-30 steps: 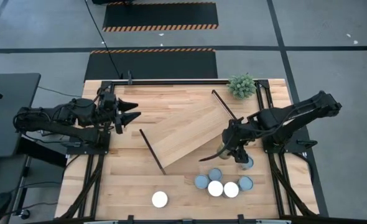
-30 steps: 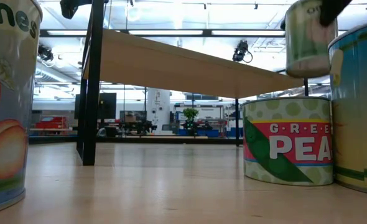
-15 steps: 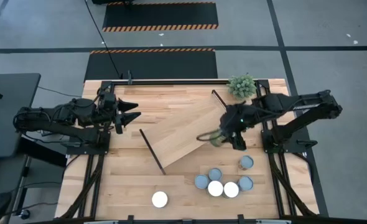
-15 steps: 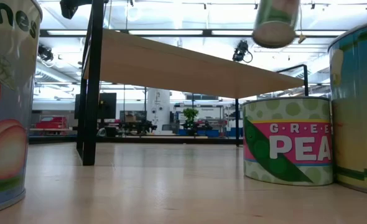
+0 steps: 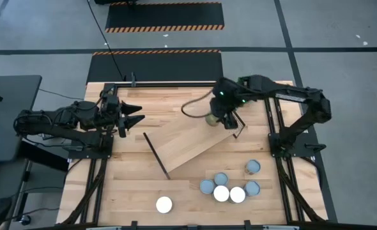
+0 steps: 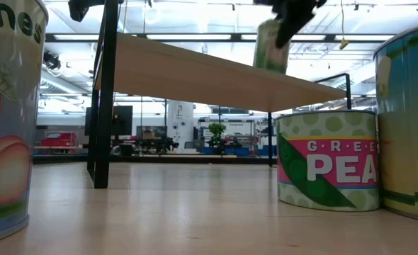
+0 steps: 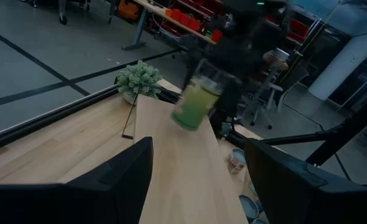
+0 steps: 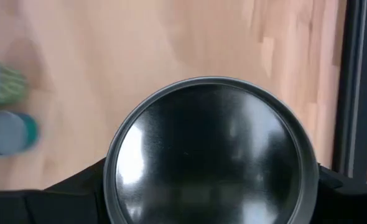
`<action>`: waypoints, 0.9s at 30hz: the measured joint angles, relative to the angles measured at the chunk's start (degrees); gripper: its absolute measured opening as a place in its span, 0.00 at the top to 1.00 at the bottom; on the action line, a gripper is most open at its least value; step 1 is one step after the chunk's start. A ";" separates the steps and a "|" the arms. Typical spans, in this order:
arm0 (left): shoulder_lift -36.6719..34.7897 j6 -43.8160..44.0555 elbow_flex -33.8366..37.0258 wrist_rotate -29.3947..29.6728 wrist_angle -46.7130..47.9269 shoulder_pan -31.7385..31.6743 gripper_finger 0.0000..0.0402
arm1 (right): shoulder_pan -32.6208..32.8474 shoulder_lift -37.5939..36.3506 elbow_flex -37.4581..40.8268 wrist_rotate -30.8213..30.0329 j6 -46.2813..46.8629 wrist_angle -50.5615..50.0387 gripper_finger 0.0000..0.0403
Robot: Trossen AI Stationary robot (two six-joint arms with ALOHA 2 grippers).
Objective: Pick and place cans onto a shelf
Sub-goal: Put the big canned oranges on the shelf
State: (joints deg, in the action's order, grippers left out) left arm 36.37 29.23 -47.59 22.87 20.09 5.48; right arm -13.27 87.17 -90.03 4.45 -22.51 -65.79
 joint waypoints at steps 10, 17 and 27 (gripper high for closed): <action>0.00 0.00 0.00 0.00 0.64 0.00 0.36 | -9.04 3.70 -0.21 -0.22 -11.66 -0.09 0.24; 0.01 0.00 -0.02 0.00 1.45 0.00 0.36 | -12.38 3.63 -0.21 -0.24 -18.59 0.60 0.24; 0.01 0.00 0.00 0.00 1.52 0.00 0.36 | -12.75 3.66 -0.18 -0.22 -20.99 0.71 0.16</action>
State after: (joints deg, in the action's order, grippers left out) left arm 36.38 29.23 -47.59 22.87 21.60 5.48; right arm -26.02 90.83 -90.21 4.23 -43.51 -65.08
